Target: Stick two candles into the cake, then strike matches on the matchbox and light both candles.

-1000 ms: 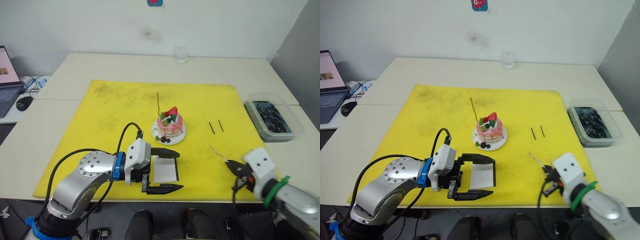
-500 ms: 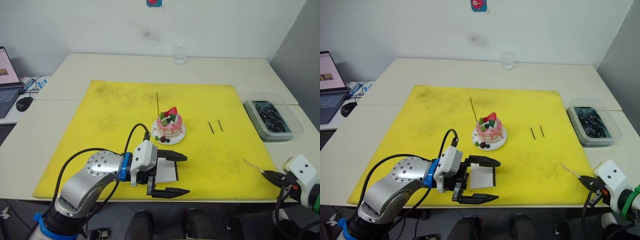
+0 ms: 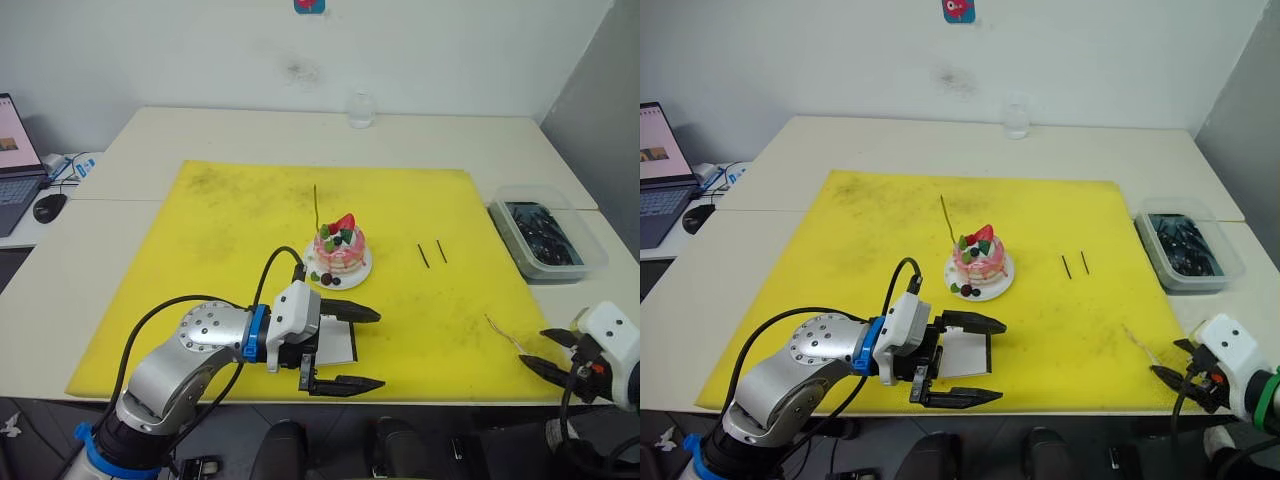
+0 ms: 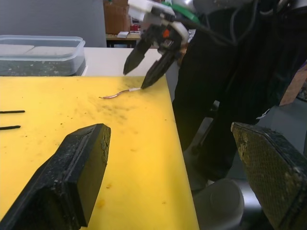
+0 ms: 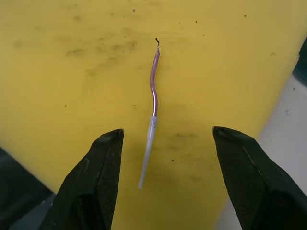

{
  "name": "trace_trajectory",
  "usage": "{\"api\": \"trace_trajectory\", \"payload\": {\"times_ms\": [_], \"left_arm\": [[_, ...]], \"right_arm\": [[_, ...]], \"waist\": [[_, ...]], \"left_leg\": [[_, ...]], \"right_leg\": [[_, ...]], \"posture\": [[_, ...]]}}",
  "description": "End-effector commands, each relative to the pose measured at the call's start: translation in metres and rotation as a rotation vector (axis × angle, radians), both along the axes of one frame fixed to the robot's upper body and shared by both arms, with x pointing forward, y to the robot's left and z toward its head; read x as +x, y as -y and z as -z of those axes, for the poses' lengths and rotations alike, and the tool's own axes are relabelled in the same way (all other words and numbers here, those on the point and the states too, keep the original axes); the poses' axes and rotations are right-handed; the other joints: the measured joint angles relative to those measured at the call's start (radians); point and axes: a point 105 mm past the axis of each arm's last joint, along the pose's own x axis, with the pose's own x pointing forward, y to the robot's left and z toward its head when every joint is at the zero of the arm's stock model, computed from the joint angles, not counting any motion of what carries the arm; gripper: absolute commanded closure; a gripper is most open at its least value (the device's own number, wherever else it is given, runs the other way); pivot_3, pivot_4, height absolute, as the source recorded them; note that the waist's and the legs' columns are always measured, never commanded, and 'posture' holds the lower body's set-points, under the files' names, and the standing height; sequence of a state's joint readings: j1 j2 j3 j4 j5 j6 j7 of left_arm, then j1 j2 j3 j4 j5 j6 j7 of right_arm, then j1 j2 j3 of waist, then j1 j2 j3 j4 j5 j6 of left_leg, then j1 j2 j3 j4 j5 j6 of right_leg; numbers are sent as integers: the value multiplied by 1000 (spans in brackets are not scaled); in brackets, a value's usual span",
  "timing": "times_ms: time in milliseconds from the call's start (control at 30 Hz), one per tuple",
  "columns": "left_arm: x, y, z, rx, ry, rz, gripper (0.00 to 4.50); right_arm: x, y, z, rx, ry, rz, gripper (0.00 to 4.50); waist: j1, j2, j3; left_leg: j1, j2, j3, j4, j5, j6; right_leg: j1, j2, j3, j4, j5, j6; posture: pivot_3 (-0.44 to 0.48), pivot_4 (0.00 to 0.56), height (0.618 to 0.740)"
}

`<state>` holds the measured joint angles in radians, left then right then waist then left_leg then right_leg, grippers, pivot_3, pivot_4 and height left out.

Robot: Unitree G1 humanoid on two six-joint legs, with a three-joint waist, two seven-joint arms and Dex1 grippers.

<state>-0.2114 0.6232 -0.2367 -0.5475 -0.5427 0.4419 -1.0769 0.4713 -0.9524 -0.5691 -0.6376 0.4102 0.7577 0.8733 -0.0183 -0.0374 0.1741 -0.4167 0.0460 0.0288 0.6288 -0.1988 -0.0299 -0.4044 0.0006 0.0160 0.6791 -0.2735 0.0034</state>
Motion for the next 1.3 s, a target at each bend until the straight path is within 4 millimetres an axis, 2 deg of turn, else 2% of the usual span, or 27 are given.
{"api": "trace_trajectory", "payload": {"times_ms": [33,133,333,767,1067,1167,1300], "left_arm": [[-4,6,-8,-6,79,40,0],[-8,12,-8,-1,108,70,0],[-12,28,-22,-67,133,112,0],[-14,41,-20,-66,142,130,0],[-18,48,-18,-81,141,119,0],[-21,50,-18,-83,142,116,0],[-22,50,-18,-79,143,114,0]], "right_arm": [[1,-8,-22,-50,-32,-40,1356],[4,-4,-25,-158,-165,-18,1356],[10,-11,-20,-164,-318,-32,1356],[31,-14,5,-182,-343,-22,1356],[24,-13,20,-179,-386,-31,1356],[23,-15,22,-167,-392,-31,1922],[24,-15,22,-163,-396,-24,3293]], "waist": [[0,-1,0],[0,0,0],[4,-2,1],[12,-1,1],[12,-1,1],[13,-1,0],[13,-1,0]], "left_leg": [[0,0,0,0,0,0],[0,0,0,1,0,0],[-1,-1,0,1,0,0],[-2,0,0,1,0,0],[-1,0,0,1,0,0],[-1,0,0,1,0,0],[-1,0,0,1,0,0]], "right_leg": [[1,0,-1,0,0,0],[0,0,1,0,0,0],[0,0,0,-1,0,0],[0,1,0,0,0,1],[0,1,0,0,0,1],[0,1,1,0,0,1],[0,1,0,0,0,1]], "posture": [[0,150,740],[0,150,740],[0,150,740],[0,150,740],[0,150,740],[0,150,740],[0,150,740]]}}
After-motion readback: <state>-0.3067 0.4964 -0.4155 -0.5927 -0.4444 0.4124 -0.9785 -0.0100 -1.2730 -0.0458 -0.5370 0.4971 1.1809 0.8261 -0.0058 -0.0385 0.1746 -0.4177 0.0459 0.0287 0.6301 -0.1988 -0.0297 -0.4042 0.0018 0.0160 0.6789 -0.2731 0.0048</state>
